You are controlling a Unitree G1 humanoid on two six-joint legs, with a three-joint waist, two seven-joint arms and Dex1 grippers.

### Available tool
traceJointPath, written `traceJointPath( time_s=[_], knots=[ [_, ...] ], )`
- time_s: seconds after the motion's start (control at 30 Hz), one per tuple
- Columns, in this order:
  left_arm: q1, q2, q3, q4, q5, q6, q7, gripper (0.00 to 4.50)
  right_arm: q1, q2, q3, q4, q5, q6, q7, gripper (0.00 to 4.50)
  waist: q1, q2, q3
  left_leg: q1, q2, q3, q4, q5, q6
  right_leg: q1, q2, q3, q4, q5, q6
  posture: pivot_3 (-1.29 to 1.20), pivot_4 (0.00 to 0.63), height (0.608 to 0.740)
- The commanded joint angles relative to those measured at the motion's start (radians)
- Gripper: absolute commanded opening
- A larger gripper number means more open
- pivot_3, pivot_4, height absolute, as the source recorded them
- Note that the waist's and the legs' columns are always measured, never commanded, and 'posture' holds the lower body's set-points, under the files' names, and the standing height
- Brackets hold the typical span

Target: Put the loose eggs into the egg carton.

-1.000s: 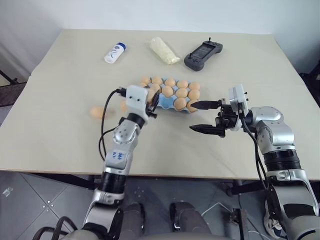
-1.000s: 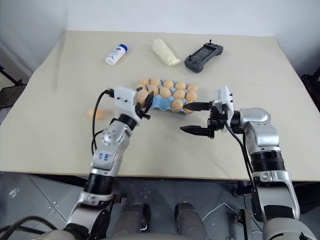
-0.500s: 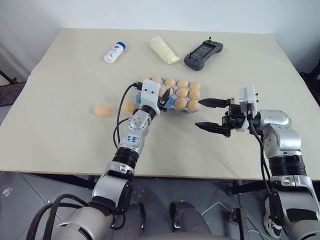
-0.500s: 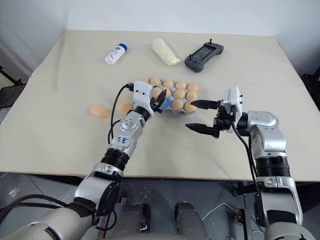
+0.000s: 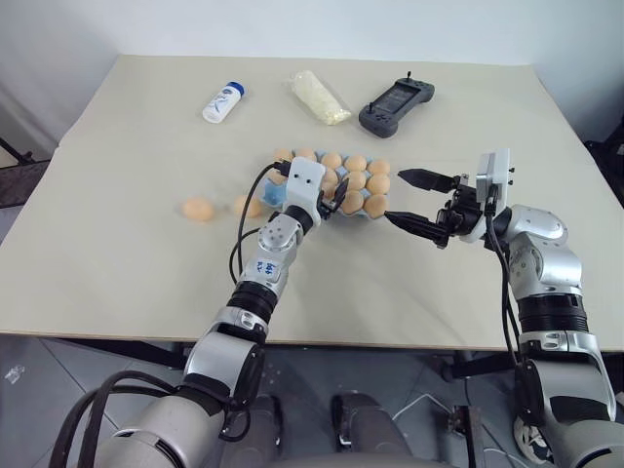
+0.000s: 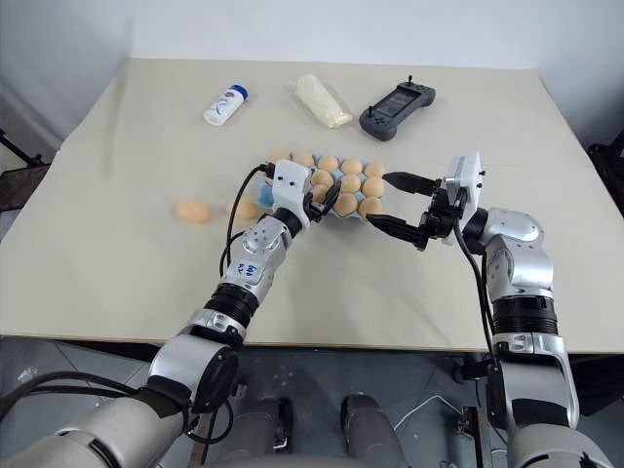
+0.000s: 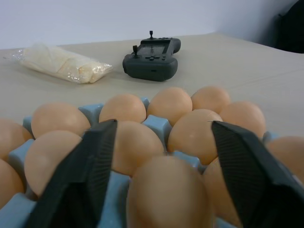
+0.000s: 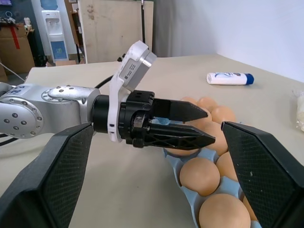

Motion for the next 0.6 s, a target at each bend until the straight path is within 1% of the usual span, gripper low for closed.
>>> traceJointPath(
  time_s=[0.03,0.17,0.27,0.33,0.43,0.53,0.6],
  knots=[
    [-0.018,-0.008,-0.015,-0.027,0.007,0.0,-0.024,4.46,-0.002,-0.005,-0.016,-0.012,0.01,-0.009,0.002,4.5,0.0,0.0,0.0,0.0,0.0,0.0,0.0,0.0,0.0,0.0,0.0,0.0,0.0,0.0,0.0,0.0,0.15,0.74],
    [0.026,0.001,-0.043,-0.133,0.028,0.007,-0.037,4.46,0.0,-0.006,-0.01,-0.015,0.006,-0.004,0.004,4.5,0.0,0.0,0.0,0.0,0.0,0.0,0.0,0.0,0.0,0.0,0.0,0.0,0.0,0.0,0.0,0.0,0.15,0.74],
    [0.099,0.013,-0.058,-0.299,0.027,0.036,-0.044,4.46,-0.001,-0.006,-0.006,-0.019,0.006,0.003,0.005,4.5,-0.001,0.0,0.0,0.0,0.0,0.0,0.0,0.0,0.0,0.0,0.0,0.0,0.0,0.0,0.0,0.0,0.15,0.74],
    [0.162,0.02,-0.06,-0.431,0.016,0.071,-0.046,4.46,-0.002,-0.006,-0.003,-0.02,0.006,0.007,0.009,4.5,-0.003,0.0,0.0,0.0,0.0,0.001,-0.001,0.0,0.0,-0.001,0.0,0.001,0.0,0.0,0.0,0.0,0.15,0.74],
    [0.298,0.049,-0.073,-0.655,0.015,0.123,-0.066,4.46,-0.006,-0.005,0.005,-0.014,0.005,0.014,0.018,4.5,-0.004,0.0,0.0,0.0,0.001,0.001,-0.002,0.001,-0.001,-0.002,0.0,0.002,0.001,0.0,0.0,0.0,0.15,0.74],
    [0.407,0.073,-0.072,-0.81,0.002,0.164,-0.075,4.46,-0.012,-0.002,0.009,-0.007,0.007,0.015,0.035,4.5,-0.002,0.0,0.0,0.0,0.001,0.001,-0.001,0.001,-0.001,-0.002,0.0,0.002,0.002,0.0,0.0,0.0,0.15,0.74],
    [0.498,0.087,-0.049,-0.916,-0.013,0.202,-0.058,4.46,-0.018,0.001,0.009,-0.002,0.016,0.01,0.061,4.5,-0.002,0.0,0.0,0.0,0.001,0.001,-0.001,0.001,-0.001,-0.001,0.0,0.002,0.003,0.0,-0.001,0.0,0.15,0.74]
  ],
)
